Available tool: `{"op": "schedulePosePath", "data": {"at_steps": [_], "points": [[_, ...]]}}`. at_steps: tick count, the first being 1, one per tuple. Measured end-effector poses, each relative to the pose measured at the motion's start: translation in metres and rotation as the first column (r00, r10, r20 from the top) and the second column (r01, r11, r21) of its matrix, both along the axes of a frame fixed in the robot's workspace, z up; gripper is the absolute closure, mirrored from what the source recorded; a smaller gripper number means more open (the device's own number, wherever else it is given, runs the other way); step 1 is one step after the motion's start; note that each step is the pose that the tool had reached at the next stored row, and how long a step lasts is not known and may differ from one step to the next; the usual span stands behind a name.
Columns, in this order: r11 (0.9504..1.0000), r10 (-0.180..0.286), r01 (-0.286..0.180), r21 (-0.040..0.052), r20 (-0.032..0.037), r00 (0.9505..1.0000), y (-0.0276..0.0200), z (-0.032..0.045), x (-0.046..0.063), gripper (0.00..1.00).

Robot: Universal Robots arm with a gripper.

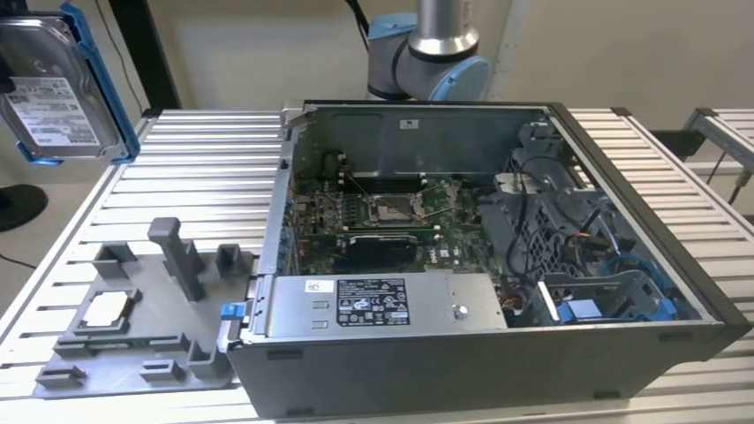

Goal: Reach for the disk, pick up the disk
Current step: 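Pick up the disk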

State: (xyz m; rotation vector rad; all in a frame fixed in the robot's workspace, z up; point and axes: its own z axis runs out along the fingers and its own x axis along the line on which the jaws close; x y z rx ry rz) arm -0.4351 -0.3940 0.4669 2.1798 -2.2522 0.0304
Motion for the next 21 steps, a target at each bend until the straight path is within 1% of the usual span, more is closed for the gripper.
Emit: {"op": "schedulePosePath", "data": {"at_steps": [5,10,21], "points": [[1.0,0.0,0.0,0.0,0.0,1.0,0.0,0.0106,0.0,1.0],[1.0,0.0,0.0,0.0,0.0,1.0,-0.0001,0.018,0.0,1.0],[1.0,0.0,0.0,-0.0008,0.0,1.0,0.0003,0.018,0.0,1.0]]}}
